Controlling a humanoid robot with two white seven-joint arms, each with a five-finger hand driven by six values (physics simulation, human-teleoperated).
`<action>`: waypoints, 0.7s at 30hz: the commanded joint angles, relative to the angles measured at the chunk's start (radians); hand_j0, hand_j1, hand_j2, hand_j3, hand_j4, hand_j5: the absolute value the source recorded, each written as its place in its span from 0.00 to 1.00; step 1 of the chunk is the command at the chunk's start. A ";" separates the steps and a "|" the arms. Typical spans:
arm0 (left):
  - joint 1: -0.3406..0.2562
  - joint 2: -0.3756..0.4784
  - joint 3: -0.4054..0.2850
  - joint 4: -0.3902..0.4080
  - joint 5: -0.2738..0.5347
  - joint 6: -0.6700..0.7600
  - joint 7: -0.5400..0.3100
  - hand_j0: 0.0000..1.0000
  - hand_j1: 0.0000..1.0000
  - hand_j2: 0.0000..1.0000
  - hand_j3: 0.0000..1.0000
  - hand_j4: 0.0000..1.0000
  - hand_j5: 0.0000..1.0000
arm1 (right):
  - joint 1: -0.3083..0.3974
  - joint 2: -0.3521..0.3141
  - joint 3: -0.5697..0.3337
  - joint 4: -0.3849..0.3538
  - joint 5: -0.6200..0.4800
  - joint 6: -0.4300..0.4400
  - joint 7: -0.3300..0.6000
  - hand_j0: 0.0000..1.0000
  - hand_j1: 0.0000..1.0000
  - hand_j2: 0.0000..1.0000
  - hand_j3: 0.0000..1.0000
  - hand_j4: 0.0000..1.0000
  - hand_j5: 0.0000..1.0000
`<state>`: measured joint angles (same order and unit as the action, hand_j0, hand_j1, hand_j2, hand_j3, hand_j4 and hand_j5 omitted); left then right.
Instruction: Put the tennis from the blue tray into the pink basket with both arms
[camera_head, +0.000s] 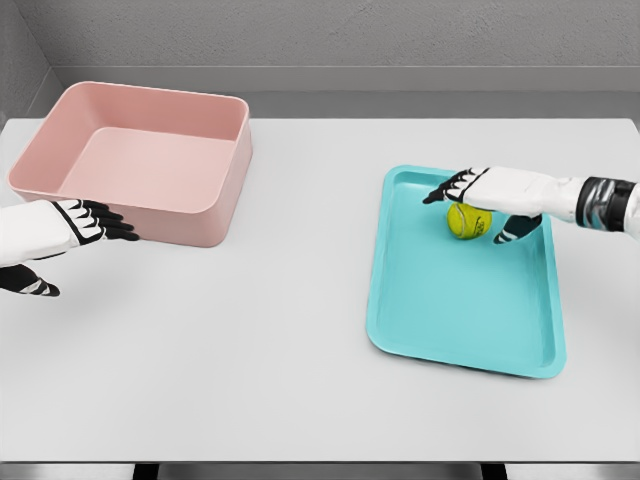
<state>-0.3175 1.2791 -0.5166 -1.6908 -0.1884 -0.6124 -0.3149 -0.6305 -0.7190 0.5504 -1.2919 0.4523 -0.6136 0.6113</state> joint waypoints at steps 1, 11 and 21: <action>0.000 0.002 0.000 -0.001 0.007 0.002 0.000 1.00 1.00 1.00 1.00 1.00 1.00 | 0.000 0.009 0.000 0.025 -0.004 0.003 0.000 0.99 0.99 0.99 0.99 0.99 0.99; -0.002 0.002 0.001 0.000 0.007 0.002 0.000 1.00 1.00 1.00 1.00 1.00 1.00 | -0.017 0.046 0.002 0.091 0.002 0.003 0.000 0.99 0.99 0.99 0.99 0.99 0.99; 0.000 0.000 0.001 0.000 0.006 0.002 0.000 1.00 1.00 1.00 1.00 1.00 1.00 | -0.017 0.050 0.011 0.112 0.006 0.003 0.000 0.93 0.93 0.93 0.93 0.93 0.93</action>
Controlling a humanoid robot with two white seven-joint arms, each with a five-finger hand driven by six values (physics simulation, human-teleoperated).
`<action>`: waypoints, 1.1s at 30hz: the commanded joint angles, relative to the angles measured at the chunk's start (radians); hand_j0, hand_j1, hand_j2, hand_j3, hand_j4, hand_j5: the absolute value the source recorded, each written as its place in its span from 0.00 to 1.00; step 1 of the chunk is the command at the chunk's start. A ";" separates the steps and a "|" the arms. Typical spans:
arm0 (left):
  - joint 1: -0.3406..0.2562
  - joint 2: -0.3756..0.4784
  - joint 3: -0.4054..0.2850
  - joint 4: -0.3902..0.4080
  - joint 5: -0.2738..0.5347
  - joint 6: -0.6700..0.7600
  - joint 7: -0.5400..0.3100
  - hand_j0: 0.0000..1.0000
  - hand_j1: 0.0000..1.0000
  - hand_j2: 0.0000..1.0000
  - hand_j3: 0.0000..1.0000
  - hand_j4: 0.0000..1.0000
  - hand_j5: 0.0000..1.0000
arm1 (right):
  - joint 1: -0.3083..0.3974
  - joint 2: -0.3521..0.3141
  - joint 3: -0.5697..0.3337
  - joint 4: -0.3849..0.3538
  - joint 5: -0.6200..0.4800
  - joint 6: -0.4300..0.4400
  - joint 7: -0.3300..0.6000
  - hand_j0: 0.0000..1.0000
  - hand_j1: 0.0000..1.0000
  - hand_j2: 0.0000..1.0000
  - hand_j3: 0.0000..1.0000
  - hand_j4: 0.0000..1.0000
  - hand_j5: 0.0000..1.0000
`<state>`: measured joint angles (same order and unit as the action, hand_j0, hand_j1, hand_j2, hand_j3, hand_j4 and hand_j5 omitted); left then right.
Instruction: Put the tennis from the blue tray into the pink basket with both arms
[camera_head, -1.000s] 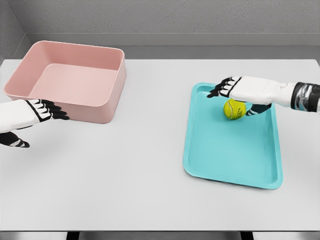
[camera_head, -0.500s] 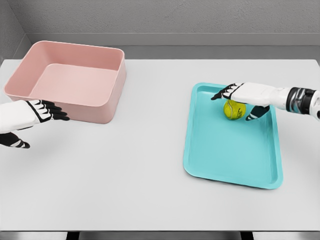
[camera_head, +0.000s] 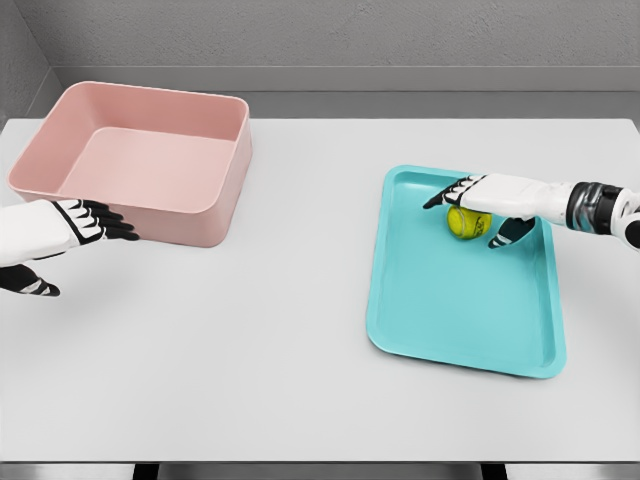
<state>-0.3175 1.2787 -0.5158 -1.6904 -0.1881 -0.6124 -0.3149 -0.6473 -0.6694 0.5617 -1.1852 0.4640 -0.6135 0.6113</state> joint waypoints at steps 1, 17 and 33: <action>0.000 0.002 0.000 0.000 0.007 0.002 0.000 1.00 1.00 1.00 1.00 1.00 1.00 | 0.000 0.001 0.000 0.007 -0.004 0.003 0.000 0.91 0.91 0.91 0.91 0.91 0.91; 0.000 0.002 0.000 -0.002 0.012 0.002 0.000 1.00 1.00 1.00 1.00 1.00 1.00 | 0.000 0.001 0.000 0.013 0.010 0.003 0.000 0.68 0.68 0.68 0.68 0.68 0.68; -0.002 0.002 0.002 -0.002 0.013 0.002 0.002 1.00 1.00 1.00 1.00 1.00 1.00 | -0.002 0.001 -0.006 -0.016 -0.015 0.003 0.000 0.45 0.45 0.45 0.45 0.45 0.45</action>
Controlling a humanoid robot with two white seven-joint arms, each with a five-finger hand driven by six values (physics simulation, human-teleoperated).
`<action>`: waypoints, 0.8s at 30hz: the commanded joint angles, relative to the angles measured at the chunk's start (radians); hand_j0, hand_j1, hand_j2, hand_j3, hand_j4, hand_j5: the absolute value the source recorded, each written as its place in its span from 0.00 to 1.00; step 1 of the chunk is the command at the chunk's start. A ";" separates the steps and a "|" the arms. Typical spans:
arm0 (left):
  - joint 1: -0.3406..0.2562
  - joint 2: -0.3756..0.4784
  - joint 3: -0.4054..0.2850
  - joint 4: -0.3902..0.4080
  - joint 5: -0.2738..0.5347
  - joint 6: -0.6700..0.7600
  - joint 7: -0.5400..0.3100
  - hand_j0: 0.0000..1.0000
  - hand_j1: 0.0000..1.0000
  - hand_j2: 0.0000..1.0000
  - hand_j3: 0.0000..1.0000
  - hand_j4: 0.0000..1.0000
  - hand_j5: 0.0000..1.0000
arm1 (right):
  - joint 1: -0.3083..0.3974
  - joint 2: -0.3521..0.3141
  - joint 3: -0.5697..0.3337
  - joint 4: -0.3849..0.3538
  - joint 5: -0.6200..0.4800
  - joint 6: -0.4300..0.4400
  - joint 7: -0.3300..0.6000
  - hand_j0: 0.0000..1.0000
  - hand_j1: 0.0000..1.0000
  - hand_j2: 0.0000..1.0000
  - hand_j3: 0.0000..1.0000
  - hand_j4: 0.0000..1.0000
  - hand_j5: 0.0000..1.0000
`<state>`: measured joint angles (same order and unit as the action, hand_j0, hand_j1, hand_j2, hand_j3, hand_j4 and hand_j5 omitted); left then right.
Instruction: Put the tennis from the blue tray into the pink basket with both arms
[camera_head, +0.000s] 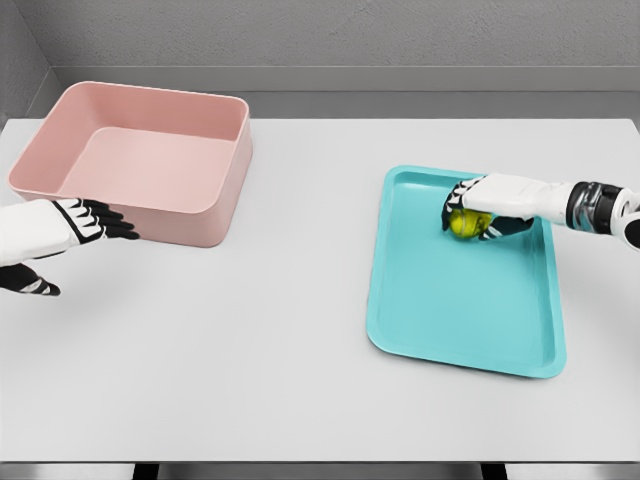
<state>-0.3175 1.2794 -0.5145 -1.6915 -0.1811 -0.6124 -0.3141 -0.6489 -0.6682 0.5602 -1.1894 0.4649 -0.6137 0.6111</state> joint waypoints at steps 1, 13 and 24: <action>0.000 0.003 0.001 0.000 0.006 0.002 0.001 1.00 1.00 1.00 1.00 1.00 1.00 | 0.000 -0.001 -0.005 -0.019 -0.015 0.003 0.000 0.45 0.45 0.45 0.45 0.45 0.45; 0.000 0.001 0.001 0.000 0.006 0.002 0.001 1.00 1.00 1.00 1.00 1.00 1.00 | 0.011 -0.045 -0.009 -0.145 -0.017 0.003 0.000 0.45 0.45 0.45 0.45 0.45 0.45; -0.002 0.001 0.001 -0.004 0.008 0.002 0.001 1.00 1.00 1.00 1.00 1.00 1.00 | 0.045 -0.051 0.003 -0.348 0.000 0.003 0.000 0.44 0.44 0.44 0.44 0.44 0.44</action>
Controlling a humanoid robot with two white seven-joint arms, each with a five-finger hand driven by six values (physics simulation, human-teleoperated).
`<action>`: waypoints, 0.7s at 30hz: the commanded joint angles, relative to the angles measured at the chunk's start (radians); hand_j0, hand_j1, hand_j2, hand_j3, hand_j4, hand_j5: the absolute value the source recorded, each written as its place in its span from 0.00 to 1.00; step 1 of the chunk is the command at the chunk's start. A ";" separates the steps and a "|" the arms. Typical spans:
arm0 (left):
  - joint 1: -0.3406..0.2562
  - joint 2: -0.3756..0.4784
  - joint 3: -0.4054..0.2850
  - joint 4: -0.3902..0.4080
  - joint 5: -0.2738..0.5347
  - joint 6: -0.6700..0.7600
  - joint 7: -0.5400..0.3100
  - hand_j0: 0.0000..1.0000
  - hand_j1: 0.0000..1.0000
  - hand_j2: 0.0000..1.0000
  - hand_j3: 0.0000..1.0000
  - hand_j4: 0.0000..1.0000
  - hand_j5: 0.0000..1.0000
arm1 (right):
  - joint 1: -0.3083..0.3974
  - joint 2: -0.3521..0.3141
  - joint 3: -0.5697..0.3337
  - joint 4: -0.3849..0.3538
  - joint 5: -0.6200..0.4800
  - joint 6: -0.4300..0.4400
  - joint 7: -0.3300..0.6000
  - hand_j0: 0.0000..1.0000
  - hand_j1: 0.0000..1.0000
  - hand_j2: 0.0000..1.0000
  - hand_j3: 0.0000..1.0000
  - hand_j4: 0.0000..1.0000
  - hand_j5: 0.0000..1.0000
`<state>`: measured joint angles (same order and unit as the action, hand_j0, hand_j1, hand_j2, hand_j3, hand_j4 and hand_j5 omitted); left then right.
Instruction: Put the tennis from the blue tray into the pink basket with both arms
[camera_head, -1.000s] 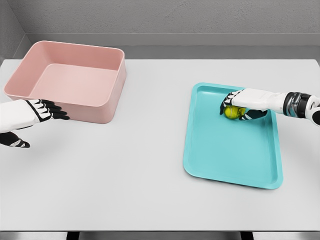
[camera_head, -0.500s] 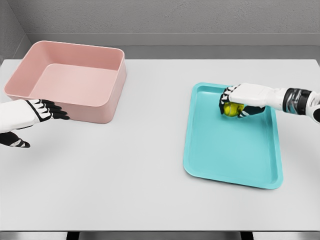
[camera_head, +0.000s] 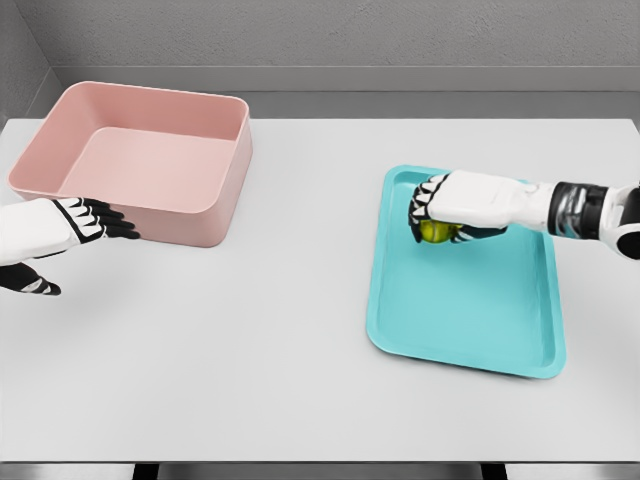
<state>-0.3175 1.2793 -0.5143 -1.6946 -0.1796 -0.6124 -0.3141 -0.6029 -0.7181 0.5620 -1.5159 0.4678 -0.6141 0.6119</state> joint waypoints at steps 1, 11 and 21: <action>-0.002 0.002 0.000 0.000 0.006 0.001 0.001 1.00 1.00 1.00 1.00 1.00 1.00 | 0.000 0.000 0.001 -0.033 -0.001 0.003 -0.001 0.42 0.42 0.42 0.42 0.42 0.42; -0.002 0.002 0.002 0.001 0.006 0.001 0.001 1.00 1.00 1.00 1.00 1.00 1.00 | 0.017 0.014 0.035 -0.185 0.015 0.003 -0.001 0.41 0.41 0.41 0.41 0.41 0.41; -0.002 0.002 0.000 0.003 0.005 0.001 0.001 1.00 1.00 1.00 1.00 1.00 1.00 | 0.006 0.141 0.062 -0.188 0.068 0.003 -0.001 0.39 0.39 0.39 0.39 0.39 0.39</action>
<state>-0.3191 1.2793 -0.5129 -1.6947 -0.1799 -0.6123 -0.3137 -0.5983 -0.6120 0.6175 -1.7027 0.5284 -0.6142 0.6118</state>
